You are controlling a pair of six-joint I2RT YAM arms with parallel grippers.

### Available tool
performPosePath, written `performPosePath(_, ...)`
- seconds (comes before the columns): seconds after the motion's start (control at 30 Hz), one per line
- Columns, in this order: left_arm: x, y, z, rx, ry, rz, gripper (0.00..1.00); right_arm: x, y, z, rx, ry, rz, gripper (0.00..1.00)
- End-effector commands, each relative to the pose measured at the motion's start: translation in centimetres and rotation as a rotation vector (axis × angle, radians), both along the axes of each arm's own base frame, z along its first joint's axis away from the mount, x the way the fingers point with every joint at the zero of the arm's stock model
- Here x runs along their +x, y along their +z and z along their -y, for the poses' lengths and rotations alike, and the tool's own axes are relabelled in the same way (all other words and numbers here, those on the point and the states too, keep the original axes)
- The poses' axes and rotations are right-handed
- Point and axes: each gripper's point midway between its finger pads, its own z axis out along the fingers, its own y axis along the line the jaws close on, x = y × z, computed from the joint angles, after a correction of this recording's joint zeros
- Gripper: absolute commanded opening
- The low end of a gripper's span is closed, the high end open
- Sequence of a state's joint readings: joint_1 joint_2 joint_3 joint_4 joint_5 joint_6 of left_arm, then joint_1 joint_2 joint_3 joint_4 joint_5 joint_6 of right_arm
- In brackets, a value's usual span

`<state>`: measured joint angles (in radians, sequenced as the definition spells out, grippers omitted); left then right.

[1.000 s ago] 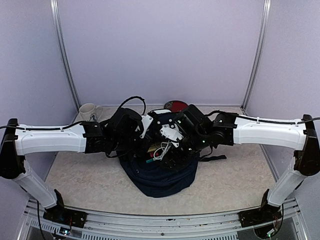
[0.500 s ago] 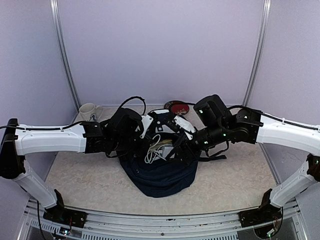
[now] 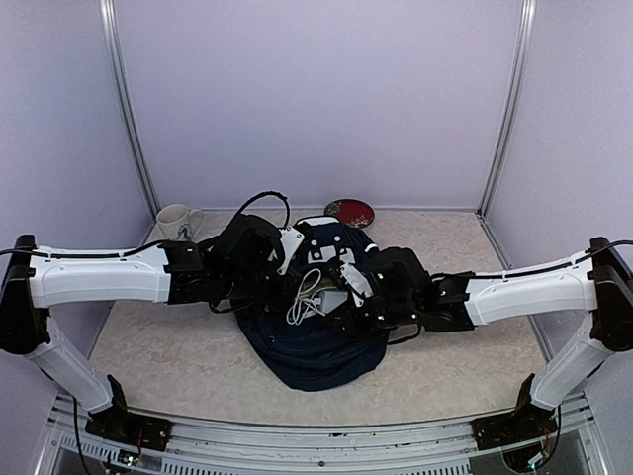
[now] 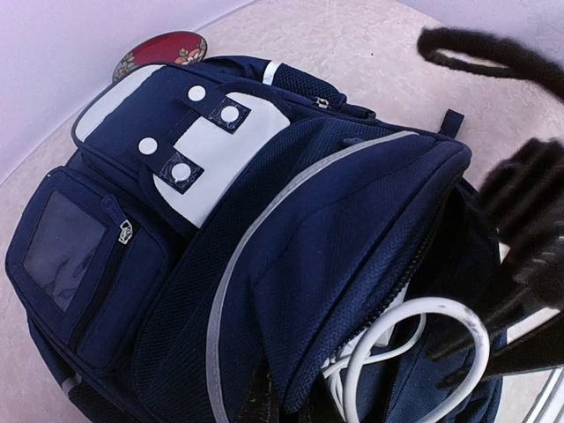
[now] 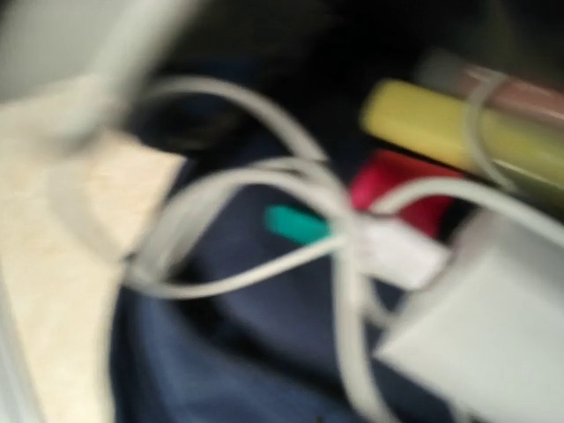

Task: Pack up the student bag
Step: Adjust the charger in the upper front pocket of the bag.

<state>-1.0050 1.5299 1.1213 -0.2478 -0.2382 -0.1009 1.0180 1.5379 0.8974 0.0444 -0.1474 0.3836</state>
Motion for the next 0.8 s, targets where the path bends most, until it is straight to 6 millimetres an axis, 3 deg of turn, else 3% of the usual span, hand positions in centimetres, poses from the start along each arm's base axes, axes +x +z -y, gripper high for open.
performPosePath(0.0, 0.0, 4.8, 1.3, -0.113, -0.018, 0.095, 0.00, 4.1, -0.9, 0.5, -0.008, -0.168, 0.107, 0.14)
performPosePath(0.13, -1.5, 5.4, 2.1, -0.111, -0.077, 0.128, 0.00, 6.9, -1.9, 1.1, -0.045, -0.263, 0.152, 0.12)
performPosePath(0.27, -2.4, 6.4, 2.5, -0.132, -0.112, 0.157, 0.00, 9.9, -0.3, 0.7, 0.030, -0.334, 0.208, 0.13)
performPosePath(0.43, -2.4, 5.9, 2.5, -0.118, -0.115, 0.153, 0.00, 13.2, -0.7, -0.1, 0.044, -0.403, 0.232, 0.13)
performPosePath(0.57, -2.5, 5.1, 2.3, -0.100, -0.115, 0.141, 0.00, 14.4, -0.4, -0.5, 0.061, -0.443, 0.256, 0.13)
performPosePath(0.77, -2.5, 4.3, 2.2, -0.092, -0.109, 0.132, 0.00, 15.6, -0.2, 0.5, 0.055, -0.499, 0.286, 0.16)
